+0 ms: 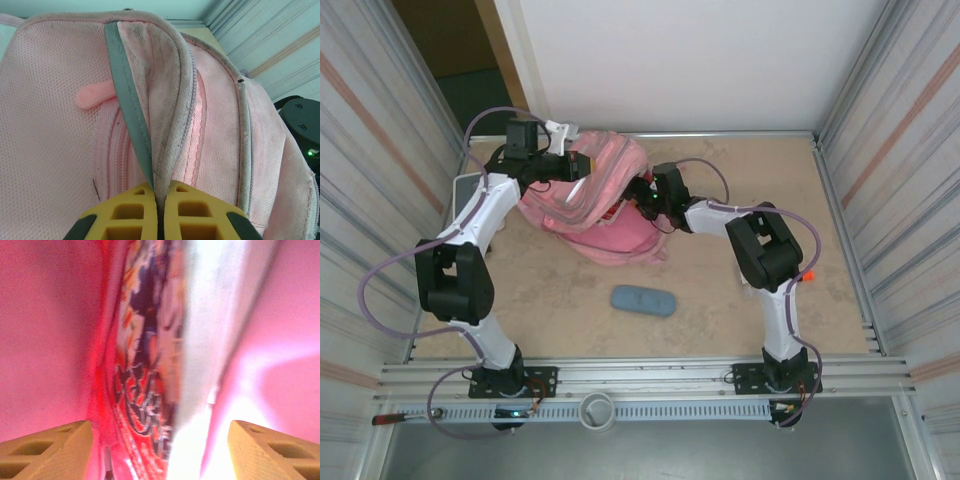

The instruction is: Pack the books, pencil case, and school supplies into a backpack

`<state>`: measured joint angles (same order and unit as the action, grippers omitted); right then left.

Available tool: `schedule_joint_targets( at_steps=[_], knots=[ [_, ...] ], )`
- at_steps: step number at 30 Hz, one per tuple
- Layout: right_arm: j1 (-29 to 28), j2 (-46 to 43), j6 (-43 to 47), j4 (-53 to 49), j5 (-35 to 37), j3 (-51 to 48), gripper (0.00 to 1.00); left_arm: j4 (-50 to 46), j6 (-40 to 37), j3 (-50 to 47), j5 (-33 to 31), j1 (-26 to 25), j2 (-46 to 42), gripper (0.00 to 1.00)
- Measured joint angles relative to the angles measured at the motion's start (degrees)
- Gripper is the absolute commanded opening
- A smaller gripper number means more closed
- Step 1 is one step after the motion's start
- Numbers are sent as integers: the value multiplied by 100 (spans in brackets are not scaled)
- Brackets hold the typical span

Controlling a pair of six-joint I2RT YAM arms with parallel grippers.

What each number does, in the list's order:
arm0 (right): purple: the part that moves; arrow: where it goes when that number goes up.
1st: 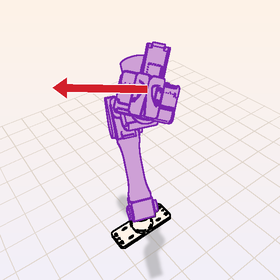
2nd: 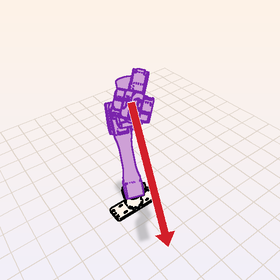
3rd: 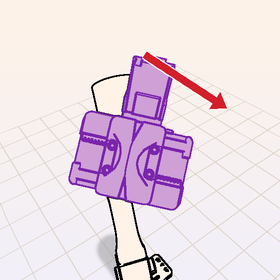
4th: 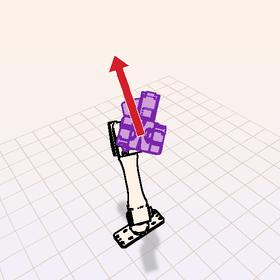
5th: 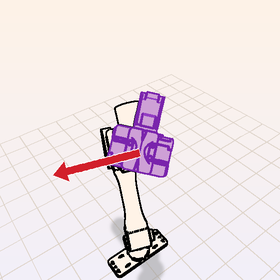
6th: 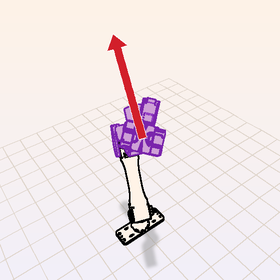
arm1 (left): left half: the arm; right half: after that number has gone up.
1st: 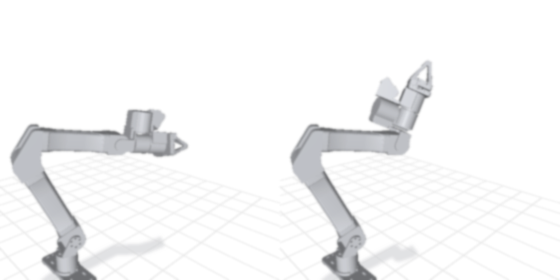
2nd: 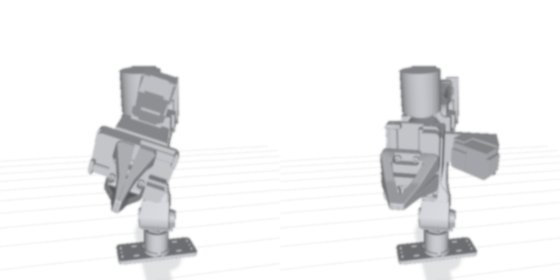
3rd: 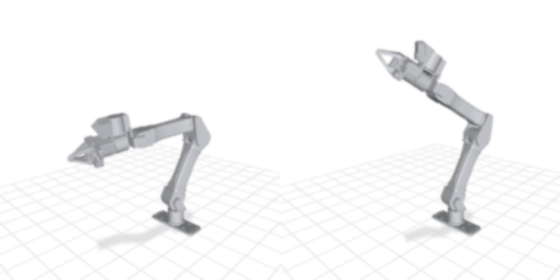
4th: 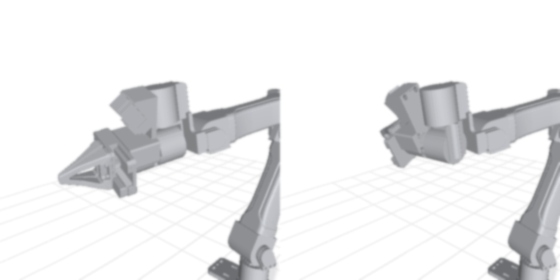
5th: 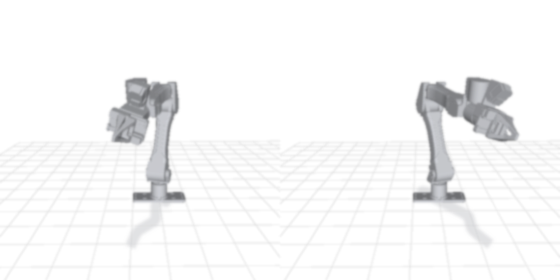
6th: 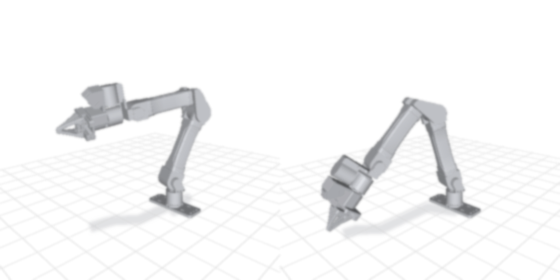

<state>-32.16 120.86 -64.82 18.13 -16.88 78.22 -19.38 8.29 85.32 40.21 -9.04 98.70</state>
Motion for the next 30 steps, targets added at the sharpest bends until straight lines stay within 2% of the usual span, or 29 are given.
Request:
schedule_joint_targets(
  at_steps=[3, 5, 7, 11, 15, 18, 20, 24, 28, 30],
  knots=[
    [-28, 0, 57, -46, 15, 0, 54, 2, 35, -2, 61, 0, 35, 0],
    [-105, 46, 61, -70, 0, 81, 39, 20, 59, -22, 72, 0, 39, 0],
    [-175, 188, 46, -103, -26, 282, 29, 44, 63, -39, 74, 0, 39, 0],
    [-273, 616, 28, -221, -87, 828, 21, 85, 72, -50, 74, -2, 39, 0],
    [-356, 1086, -50, -332, -120, 1499, 23, 127, 83, -59, 72, -7, 39, 0],
    [-385, 1213, -74, -326, -208, 1694, 31, 133, 83, -59, 74, -7, 42, 0],
    [-385, 1182, -70, -267, -275, 1631, 40, 133, 83, -59, 72, -7, 39, 0],
    [-302, 636, -55, -39, -420, 728, 51, 131, 98, -59, 68, -7, 42, 0],
    [-107, -321, 96, 9, -562, -361, 56, 142, 105, -68, 46, -35, 42, 2],
    [-13, -874, 284, -72, -564, -785, 58, 181, 109, -107, 26, -50, 42, 6]
  ],
)
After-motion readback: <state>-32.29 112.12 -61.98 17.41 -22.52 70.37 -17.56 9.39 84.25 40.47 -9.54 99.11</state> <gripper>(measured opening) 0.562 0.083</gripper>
